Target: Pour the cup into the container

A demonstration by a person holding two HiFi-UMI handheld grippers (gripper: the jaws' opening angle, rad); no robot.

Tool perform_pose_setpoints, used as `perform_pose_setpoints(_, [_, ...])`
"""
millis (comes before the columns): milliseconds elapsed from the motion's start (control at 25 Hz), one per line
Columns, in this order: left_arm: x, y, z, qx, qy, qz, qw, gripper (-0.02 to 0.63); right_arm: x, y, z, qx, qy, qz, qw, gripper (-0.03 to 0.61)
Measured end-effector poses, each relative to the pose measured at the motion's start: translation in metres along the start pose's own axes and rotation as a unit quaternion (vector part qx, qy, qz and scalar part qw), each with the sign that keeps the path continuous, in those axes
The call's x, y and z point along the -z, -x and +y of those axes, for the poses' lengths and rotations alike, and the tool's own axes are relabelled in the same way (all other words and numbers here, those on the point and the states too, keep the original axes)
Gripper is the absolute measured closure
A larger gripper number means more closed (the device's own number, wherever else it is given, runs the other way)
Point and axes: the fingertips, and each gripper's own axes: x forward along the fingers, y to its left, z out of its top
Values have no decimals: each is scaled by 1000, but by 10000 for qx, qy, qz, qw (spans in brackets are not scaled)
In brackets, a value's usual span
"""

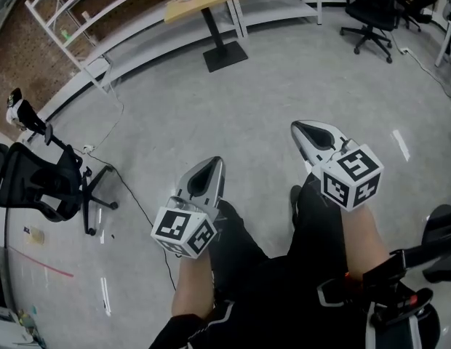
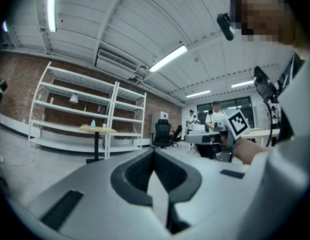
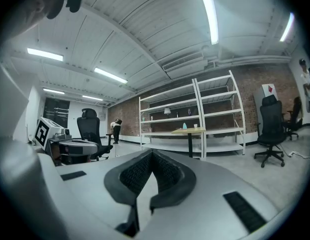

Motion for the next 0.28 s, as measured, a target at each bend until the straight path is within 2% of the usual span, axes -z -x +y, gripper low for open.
perform_pose_setpoints(280, [0, -2, 9, -81, 75, -16, 9999, 612, -4, -12, 3, -111, 79, 36, 9999, 577])
